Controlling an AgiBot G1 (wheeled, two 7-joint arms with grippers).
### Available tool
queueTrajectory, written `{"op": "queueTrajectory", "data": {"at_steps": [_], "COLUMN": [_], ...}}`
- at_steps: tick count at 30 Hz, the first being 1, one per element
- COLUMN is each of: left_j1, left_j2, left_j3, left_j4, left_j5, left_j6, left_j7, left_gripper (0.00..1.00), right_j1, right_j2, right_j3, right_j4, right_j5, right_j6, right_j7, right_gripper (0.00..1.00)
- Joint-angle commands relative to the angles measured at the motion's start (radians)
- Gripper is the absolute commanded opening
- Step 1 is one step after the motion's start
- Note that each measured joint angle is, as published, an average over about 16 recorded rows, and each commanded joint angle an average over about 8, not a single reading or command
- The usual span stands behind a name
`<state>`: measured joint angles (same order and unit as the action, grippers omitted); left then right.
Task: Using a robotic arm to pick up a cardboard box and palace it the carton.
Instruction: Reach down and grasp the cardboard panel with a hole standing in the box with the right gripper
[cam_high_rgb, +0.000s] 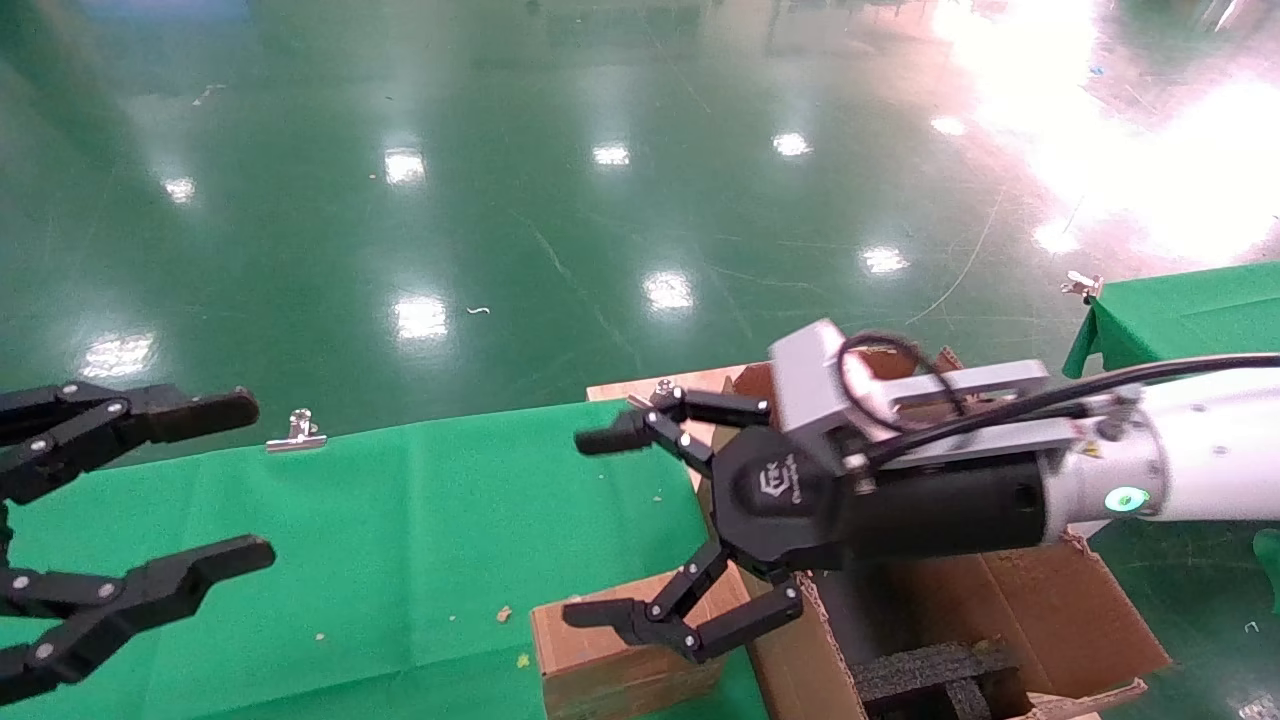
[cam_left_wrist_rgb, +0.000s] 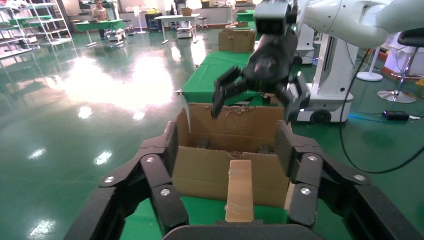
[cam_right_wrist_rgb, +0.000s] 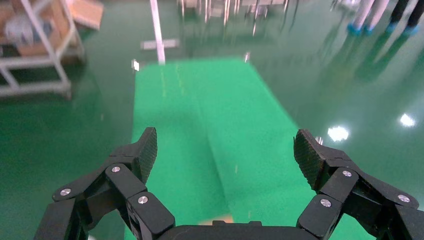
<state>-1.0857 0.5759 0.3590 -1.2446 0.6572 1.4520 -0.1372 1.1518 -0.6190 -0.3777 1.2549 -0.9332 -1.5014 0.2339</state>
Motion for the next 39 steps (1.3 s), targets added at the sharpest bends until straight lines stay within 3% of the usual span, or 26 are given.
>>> {"op": "queueTrajectory", "data": {"at_steps": [1, 13, 27, 33, 35, 39], "left_j1": [0.0, 0.0, 0.0, 0.0, 0.0, 0.0], "left_j2": [0.0, 0.0, 0.0, 0.0, 0.0, 0.0], "left_j3": [0.0, 0.0, 0.0, 0.0, 0.0, 0.0], "left_j4": [0.0, 0.0, 0.0, 0.0, 0.0, 0.0], "left_j5": [0.0, 0.0, 0.0, 0.0, 0.0, 0.0], "left_j6": [0.0, 0.0, 0.0, 0.0, 0.0, 0.0], "left_j7": [0.0, 0.0, 0.0, 0.0, 0.0, 0.0], "left_gripper": [0.0, 0.0, 0.0, 0.73, 0.98, 1.0], "right_j1": [0.02, 0.198, 0.38, 0.43, 0.438, 0.451], "right_j2": [-0.002, -0.118, -0.268, -0.314, -0.322, -0.331], "right_j3": [-0.022, -0.208, -0.456, -0.543, -0.557, -0.579], "right_j4": [-0.002, -0.055, -0.131, -0.169, -0.177, -0.19], "right_j5": [-0.045, -0.368, -0.605, -0.652, -0.657, -0.665], "right_j6": [-0.003, -0.066, -0.078, -0.071, -0.069, -0.067], "right_j7": [0.014, 0.037, -0.021, -0.06, -0.07, -0.082], "right_gripper": [1.0, 1.0, 1.0, 0.99, 0.8, 0.3]}}
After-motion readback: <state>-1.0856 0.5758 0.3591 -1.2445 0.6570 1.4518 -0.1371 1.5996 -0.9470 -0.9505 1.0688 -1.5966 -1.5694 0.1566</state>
